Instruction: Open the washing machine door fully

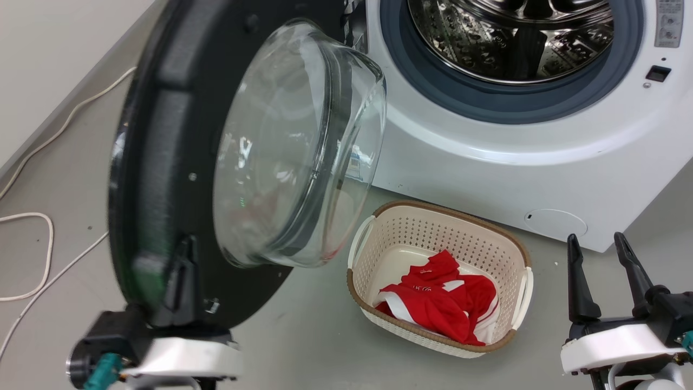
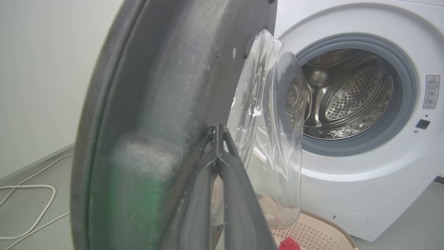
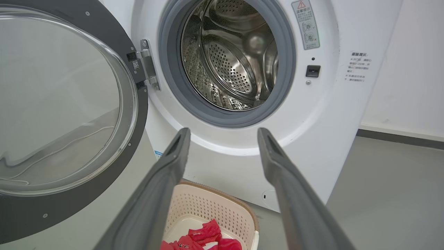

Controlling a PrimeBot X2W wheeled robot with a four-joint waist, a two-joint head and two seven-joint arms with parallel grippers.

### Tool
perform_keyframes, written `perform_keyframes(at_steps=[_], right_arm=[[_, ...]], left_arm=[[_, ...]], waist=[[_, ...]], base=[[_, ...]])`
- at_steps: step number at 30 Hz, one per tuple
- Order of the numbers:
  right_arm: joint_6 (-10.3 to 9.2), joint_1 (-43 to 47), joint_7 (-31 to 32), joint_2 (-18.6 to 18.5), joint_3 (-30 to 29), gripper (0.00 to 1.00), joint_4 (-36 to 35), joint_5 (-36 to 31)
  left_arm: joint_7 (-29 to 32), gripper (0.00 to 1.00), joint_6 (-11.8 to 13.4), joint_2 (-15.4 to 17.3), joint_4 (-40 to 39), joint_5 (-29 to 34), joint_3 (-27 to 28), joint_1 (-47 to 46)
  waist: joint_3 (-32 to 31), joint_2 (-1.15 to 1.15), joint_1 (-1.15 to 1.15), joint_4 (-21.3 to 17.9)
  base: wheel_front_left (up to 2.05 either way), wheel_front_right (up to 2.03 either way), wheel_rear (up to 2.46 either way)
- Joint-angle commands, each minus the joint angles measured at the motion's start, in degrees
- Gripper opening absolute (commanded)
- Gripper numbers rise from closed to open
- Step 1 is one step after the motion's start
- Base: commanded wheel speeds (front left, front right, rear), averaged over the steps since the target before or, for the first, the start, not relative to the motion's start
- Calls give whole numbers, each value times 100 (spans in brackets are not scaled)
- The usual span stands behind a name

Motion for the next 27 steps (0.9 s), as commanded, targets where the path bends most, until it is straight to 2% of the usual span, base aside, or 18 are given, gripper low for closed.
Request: perform_keyframes(at_steps=[1, 6, 14, 27], right_arm=[[-4, -78, 12, 7, -4, 100, -46, -42], [-4, -164, 70, 6, 56, 100, -165, -85], [-4, -263, 173, 6, 71, 100, -305, -178], [-4, -502, 266, 6, 51, 100, -446, -306]], left_arm=[[-57, 0, -4, 68, 29, -82, 173, -117], [-131, 0, -144, 258, 344, -349, 609, -337], [-294, 0, -458, 388, 1067, -869, 1404, -702], [-355, 0, -1260, 583, 2558, -1109, 2586, -1819]], waist=[[48, 0, 0, 22], [212, 0, 0, 16], [483, 0, 0, -112], [848, 0, 0, -157]], base=[[0, 0, 0], [0, 0, 0], [0, 0, 0], [0, 0, 0]])
